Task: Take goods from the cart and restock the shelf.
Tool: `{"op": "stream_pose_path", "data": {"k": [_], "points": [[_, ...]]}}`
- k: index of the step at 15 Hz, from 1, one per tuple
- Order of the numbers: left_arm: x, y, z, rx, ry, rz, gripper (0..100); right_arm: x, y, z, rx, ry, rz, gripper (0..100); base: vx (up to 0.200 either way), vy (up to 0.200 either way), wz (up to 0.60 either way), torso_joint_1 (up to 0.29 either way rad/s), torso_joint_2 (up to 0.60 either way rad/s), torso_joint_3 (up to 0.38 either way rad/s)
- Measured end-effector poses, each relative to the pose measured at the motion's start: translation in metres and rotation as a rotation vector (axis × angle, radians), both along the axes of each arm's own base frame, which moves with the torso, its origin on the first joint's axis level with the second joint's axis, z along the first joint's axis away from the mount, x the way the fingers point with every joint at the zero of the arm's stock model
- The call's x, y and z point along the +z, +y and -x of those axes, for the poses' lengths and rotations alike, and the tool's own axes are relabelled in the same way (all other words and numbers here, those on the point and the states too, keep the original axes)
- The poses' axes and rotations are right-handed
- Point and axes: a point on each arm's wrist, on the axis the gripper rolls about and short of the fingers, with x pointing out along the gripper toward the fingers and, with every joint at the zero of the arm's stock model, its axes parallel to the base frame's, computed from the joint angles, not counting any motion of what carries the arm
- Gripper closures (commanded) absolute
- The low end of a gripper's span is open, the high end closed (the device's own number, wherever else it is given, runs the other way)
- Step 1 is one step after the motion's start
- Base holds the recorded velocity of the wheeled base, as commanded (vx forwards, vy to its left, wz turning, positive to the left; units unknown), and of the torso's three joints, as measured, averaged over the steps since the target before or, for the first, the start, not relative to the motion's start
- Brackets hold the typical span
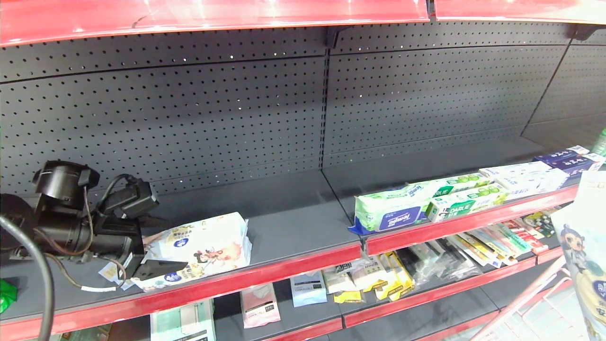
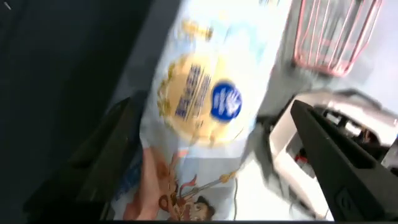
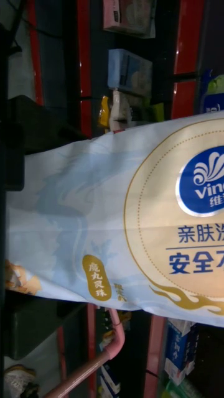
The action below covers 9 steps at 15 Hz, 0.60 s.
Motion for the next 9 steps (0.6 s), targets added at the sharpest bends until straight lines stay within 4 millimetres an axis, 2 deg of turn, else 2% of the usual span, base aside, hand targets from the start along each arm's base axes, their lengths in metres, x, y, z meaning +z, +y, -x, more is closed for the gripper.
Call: {"op": "stream_pose_path", "data": {"k": [3, 5, 7, 9], "points": [[0.031, -0.008, 0.008, 0.066, -0.037, 0.107, 0, -0.001, 0.0, -0.001, 0.004, 0.007, 0.001, 100, 0.0, 0.0, 0.0, 0.0, 0.0, 0.0], [0.056, -0.012, 0.003, 0.136, -0.156, 0.142, 0, 0.0, 0.0, -0.001, 0.006, 0.009, 0.001, 100, 0.0, 0.0, 0.0, 0.0, 0.0, 0.0], [0.074, -0.011, -0.005, 0.309, -0.323, 0.157, 0, 0.002, 0.0, -0.002, 0.002, 0.012, 0.002, 100, 0.0, 0.0, 0.0, 0.0, 0.0, 0.0], [0.09, -0.007, -0.013, 0.586, -0.559, 0.17, 0, 0.009, 0.0, -0.007, -0.005, 0.034, 0.003, 100, 0.0, 0.0, 0.0, 0.0, 0.0, 0.0]]}}
